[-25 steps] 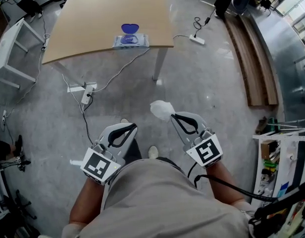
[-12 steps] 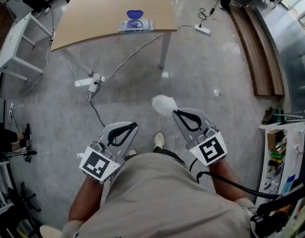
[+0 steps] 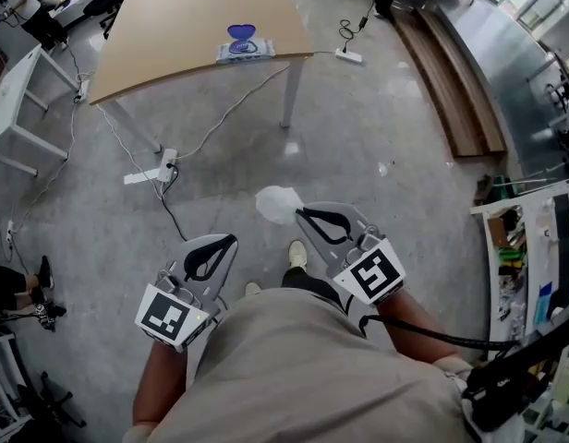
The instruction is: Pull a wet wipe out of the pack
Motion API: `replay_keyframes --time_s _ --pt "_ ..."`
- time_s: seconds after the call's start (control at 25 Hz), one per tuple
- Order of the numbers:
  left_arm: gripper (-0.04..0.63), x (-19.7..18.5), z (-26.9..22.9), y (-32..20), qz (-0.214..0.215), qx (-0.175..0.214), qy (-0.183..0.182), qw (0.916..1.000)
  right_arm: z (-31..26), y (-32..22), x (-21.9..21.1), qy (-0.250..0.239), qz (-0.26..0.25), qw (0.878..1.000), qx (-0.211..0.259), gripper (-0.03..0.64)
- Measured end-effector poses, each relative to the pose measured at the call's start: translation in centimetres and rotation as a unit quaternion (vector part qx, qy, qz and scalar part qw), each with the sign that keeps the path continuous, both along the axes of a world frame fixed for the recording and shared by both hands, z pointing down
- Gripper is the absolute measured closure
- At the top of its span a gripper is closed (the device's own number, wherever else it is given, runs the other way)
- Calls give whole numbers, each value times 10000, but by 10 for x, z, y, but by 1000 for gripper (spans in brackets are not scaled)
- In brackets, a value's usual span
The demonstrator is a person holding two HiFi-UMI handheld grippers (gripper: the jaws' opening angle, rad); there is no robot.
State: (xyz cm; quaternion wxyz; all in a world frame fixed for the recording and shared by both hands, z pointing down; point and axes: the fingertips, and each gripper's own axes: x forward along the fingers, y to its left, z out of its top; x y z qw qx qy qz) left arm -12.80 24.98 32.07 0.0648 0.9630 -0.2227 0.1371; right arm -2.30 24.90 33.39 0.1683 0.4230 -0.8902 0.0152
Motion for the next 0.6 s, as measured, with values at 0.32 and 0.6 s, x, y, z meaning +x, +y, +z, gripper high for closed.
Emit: replay_keyframes --time_s 0.32,0.6 --pt "583 -58 7 54 399 -73 153 9991 -4 62 -60 91 279 9996 0 614" --pt "583 -67 0 86 657 -15 124 9978 -11 91 -88 90 241 9997 55 614"
